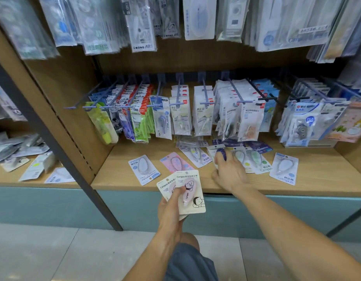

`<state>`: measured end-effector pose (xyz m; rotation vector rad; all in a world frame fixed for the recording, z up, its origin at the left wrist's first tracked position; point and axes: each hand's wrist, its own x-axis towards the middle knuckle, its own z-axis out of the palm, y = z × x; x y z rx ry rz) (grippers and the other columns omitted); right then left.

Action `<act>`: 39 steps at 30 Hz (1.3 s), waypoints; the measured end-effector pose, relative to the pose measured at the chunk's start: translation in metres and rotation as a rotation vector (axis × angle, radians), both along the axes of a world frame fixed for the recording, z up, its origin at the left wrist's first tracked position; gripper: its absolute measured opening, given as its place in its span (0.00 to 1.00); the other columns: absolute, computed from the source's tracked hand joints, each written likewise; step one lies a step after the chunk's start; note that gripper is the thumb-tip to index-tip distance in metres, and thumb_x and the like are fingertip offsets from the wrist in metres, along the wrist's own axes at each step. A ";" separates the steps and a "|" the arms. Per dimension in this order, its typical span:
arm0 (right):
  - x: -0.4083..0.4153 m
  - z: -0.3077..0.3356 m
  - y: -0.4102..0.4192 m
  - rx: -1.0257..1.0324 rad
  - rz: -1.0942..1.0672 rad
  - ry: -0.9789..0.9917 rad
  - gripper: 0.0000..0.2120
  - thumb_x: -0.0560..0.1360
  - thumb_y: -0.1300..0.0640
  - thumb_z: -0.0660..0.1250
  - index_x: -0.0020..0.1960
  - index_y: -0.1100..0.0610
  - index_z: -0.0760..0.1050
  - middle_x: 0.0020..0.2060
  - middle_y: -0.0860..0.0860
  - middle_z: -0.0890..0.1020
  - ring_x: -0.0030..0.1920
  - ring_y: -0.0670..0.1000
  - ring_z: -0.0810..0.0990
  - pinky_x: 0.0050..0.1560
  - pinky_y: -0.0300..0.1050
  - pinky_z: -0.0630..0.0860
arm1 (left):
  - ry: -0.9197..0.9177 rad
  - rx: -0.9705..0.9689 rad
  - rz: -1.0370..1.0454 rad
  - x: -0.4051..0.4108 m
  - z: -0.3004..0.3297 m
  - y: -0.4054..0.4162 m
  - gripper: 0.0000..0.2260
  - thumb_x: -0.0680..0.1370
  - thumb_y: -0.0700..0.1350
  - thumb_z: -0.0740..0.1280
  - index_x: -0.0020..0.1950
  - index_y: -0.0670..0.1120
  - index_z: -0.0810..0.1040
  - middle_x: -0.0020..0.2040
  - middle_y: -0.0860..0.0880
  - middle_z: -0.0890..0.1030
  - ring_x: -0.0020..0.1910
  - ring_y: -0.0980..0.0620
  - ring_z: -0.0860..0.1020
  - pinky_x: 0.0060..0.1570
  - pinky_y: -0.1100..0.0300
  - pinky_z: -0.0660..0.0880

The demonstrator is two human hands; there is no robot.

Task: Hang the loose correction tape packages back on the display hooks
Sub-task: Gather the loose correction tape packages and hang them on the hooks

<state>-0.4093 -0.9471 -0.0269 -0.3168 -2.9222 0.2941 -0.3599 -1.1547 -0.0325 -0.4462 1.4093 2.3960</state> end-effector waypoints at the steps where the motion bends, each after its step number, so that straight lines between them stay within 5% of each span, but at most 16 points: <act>1: 0.002 0.001 0.003 0.012 -0.002 -0.005 0.16 0.73 0.57 0.66 0.59 0.58 0.68 0.66 0.61 0.71 0.61 0.63 0.74 0.56 0.52 0.73 | 0.002 0.000 0.000 -0.001 0.000 0.001 0.13 0.78 0.40 0.71 0.63 0.46 0.82 0.48 0.47 0.88 0.41 0.48 0.84 0.42 0.56 0.79; 5: 0.017 -0.001 0.002 0.025 0.064 0.007 0.16 0.70 0.58 0.68 0.57 0.56 0.69 0.60 0.55 0.73 0.56 0.60 0.75 0.48 0.49 0.69 | -0.017 0.011 0.005 -0.003 0.000 0.005 0.11 0.79 0.41 0.71 0.60 0.49 0.82 0.46 0.49 0.88 0.40 0.49 0.84 0.44 0.56 0.79; 11: 0.024 0.004 -0.001 -0.049 -0.015 -0.064 0.36 0.73 0.49 0.70 0.76 0.56 0.61 0.67 0.57 0.69 0.67 0.59 0.68 0.68 0.50 0.69 | -0.074 0.014 0.010 -0.003 -0.002 0.011 0.16 0.78 0.43 0.73 0.65 0.50 0.81 0.54 0.45 0.88 0.43 0.49 0.85 0.42 0.56 0.80; 16: 0.021 0.011 -0.007 -0.061 -0.014 -0.100 0.31 0.72 0.48 0.71 0.70 0.55 0.65 0.64 0.56 0.73 0.62 0.58 0.71 0.66 0.48 0.68 | -0.104 0.064 -0.011 0.000 -0.001 0.012 0.19 0.77 0.44 0.74 0.68 0.49 0.80 0.54 0.46 0.88 0.45 0.48 0.85 0.40 0.57 0.80; 20: 0.029 0.007 -0.013 -0.077 -0.003 -0.116 0.39 0.73 0.43 0.71 0.77 0.56 0.61 0.67 0.57 0.69 0.67 0.59 0.70 0.71 0.50 0.66 | -0.094 0.094 -0.037 0.001 -0.002 0.011 0.20 0.77 0.44 0.73 0.70 0.48 0.80 0.52 0.47 0.88 0.45 0.48 0.85 0.40 0.57 0.80; 23: 0.030 0.006 -0.014 -0.230 -0.087 -0.168 0.46 0.72 0.40 0.73 0.79 0.59 0.57 0.67 0.58 0.68 0.69 0.61 0.69 0.70 0.51 0.68 | -0.091 0.098 -0.057 0.000 -0.004 0.011 0.21 0.76 0.45 0.74 0.69 0.48 0.80 0.53 0.46 0.88 0.45 0.48 0.85 0.42 0.56 0.80; 28: 0.029 0.004 -0.011 -0.445 -0.210 -0.077 0.42 0.67 0.44 0.79 0.72 0.59 0.66 0.62 0.56 0.71 0.65 0.60 0.74 0.63 0.50 0.74 | -0.063 0.059 -0.046 0.000 -0.005 0.014 0.23 0.73 0.43 0.78 0.68 0.48 0.81 0.57 0.45 0.88 0.47 0.48 0.86 0.46 0.53 0.82; 32: 0.023 0.005 -0.016 -0.395 -0.117 -0.020 0.43 0.67 0.44 0.78 0.76 0.55 0.63 0.63 0.56 0.73 0.65 0.59 0.71 0.64 0.51 0.71 | -0.109 0.043 -0.011 -0.002 -0.009 0.014 0.21 0.75 0.42 0.77 0.68 0.47 0.81 0.54 0.46 0.88 0.46 0.48 0.86 0.42 0.56 0.81; 39: 0.012 0.010 -0.021 -0.282 -0.075 -0.120 0.43 0.67 0.40 0.77 0.73 0.58 0.62 0.60 0.57 0.77 0.61 0.60 0.72 0.63 0.51 0.69 | -0.149 0.033 0.020 -0.001 -0.014 0.014 0.22 0.74 0.41 0.77 0.68 0.47 0.81 0.55 0.46 0.88 0.50 0.45 0.85 0.49 0.52 0.80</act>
